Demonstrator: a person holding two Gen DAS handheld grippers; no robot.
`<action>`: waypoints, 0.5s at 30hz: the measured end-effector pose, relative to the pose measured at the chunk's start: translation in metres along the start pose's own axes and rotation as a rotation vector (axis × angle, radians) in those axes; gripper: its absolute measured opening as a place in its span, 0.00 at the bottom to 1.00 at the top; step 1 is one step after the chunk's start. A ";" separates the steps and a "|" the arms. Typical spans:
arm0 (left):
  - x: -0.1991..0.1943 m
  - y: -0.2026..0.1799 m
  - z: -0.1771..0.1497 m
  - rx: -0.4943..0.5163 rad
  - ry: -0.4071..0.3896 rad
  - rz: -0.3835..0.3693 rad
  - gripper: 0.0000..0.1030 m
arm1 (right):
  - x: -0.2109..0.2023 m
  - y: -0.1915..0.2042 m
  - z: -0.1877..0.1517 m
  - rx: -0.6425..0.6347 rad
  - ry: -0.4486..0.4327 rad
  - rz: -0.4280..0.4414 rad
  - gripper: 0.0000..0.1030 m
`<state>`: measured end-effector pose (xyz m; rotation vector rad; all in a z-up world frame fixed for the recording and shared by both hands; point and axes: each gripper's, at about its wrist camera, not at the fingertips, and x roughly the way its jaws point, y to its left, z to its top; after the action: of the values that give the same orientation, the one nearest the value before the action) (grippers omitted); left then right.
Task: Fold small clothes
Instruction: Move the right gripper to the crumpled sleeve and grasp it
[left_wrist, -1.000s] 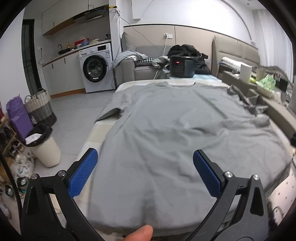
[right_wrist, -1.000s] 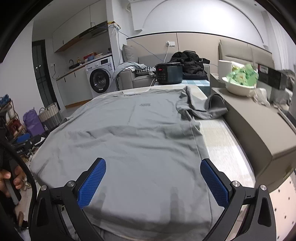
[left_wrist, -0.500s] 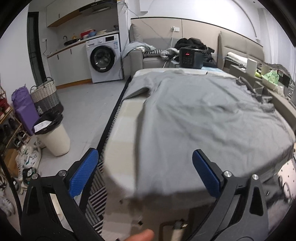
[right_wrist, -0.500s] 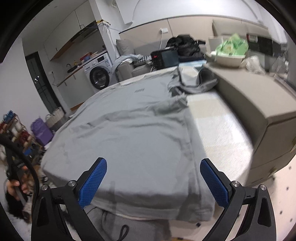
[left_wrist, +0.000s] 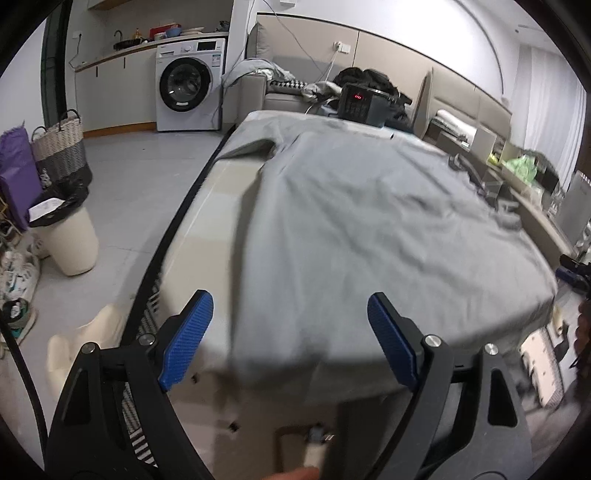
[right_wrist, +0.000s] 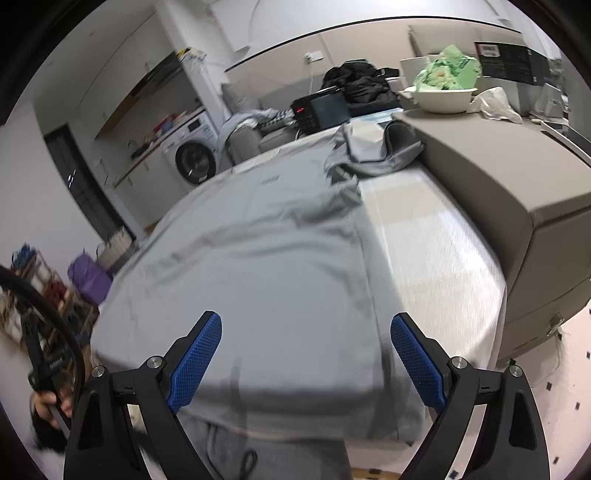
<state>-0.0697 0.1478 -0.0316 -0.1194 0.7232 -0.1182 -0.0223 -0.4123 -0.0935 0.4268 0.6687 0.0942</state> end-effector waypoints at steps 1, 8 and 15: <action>0.003 -0.004 0.008 -0.005 -0.004 -0.001 0.84 | 0.001 -0.003 0.007 0.026 -0.015 0.010 0.92; 0.032 -0.035 0.084 -0.025 -0.099 0.021 0.99 | 0.027 -0.021 0.077 0.132 -0.062 -0.015 0.92; 0.089 -0.064 0.148 -0.065 -0.113 -0.018 0.99 | 0.071 -0.030 0.144 0.129 -0.031 -0.011 0.92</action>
<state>0.0909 0.0814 0.0301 -0.1934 0.6132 -0.1047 0.1212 -0.4747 -0.0465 0.5472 0.6491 0.0342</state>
